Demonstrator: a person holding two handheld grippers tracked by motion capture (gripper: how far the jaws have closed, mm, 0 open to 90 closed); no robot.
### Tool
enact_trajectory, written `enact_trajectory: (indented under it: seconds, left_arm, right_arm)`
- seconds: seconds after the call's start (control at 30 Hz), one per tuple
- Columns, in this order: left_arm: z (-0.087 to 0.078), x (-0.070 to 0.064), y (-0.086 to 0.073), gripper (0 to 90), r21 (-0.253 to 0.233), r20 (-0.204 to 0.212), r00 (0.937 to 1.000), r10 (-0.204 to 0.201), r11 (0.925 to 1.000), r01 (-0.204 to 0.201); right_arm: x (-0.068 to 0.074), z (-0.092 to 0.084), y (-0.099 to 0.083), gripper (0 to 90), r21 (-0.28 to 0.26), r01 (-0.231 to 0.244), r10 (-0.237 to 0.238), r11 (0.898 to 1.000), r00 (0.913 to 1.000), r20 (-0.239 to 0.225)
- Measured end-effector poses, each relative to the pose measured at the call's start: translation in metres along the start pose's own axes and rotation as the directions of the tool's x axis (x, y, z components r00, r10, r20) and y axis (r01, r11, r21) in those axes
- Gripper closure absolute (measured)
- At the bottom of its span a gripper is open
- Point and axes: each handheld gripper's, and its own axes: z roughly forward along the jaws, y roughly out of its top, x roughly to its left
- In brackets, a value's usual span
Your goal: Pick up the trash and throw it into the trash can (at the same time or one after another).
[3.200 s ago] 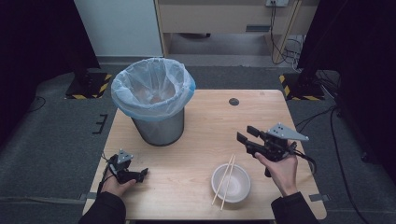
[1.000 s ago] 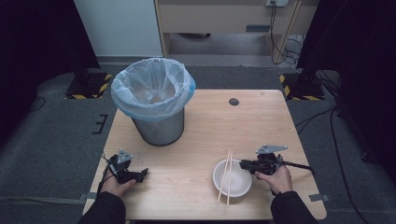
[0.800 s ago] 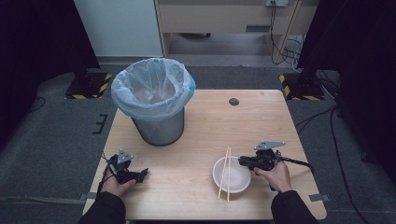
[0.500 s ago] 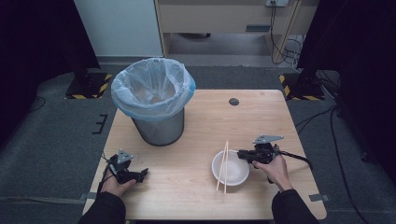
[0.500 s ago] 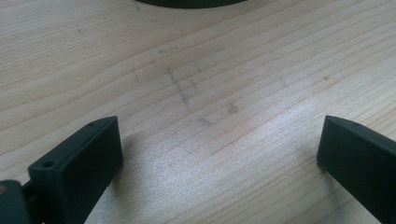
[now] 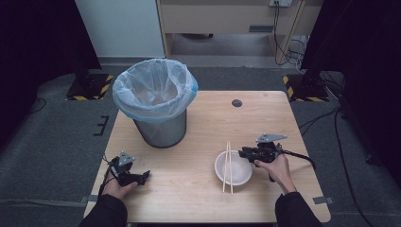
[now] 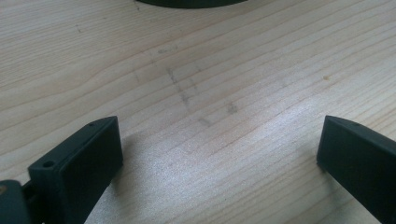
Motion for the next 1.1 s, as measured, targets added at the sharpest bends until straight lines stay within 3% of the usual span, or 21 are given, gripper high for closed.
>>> enact_trajectory:
  seconds: [0.13,0.4,0.53,0.7,0.87,1.1]
  left_arm:
    - [0.000,0.000,0.000,0.0,0.000,0.000,1.0000,0.000,1.0000,0.000]
    - [0.000,0.000,0.000,0.0,-0.001,0.001,1.0000,0.002,1.0000,-0.002]
    - [0.000,0.000,0.000,0.0,-0.001,0.002,1.0000,0.002,1.0000,-0.002]
    - [0.000,0.000,0.000,0.0,-0.001,0.002,1.0000,0.002,1.0000,-0.002]
    - [0.000,0.000,0.000,0.0,-0.001,0.002,1.0000,0.002,1.0000,-0.002]
    - [0.000,0.000,0.000,0.0,-0.001,0.002,1.0000,0.003,1.0000,-0.003]
  right_arm:
    - [0.006,-0.012,0.002,61.7,-0.016,0.009,-0.008,1.000,0.9991,0.042]
    - [0.022,-0.032,-0.011,56.5,-0.006,0.008,-0.007,1.000,0.9954,0.095]
    - [0.028,-0.034,-0.023,56.3,0.047,-0.009,0.002,0.999,0.9906,0.137]
    - [0.029,-0.033,-0.024,62.7,0.056,-0.043,0.035,0.997,0.9898,0.138]
    - [0.028,-0.028,-0.025,69.2,0.094,-0.045,0.032,0.995,0.9907,0.132]
    - [0.023,-0.024,-0.022,75.5,0.089,-0.048,0.036,0.995,0.9913,0.127]
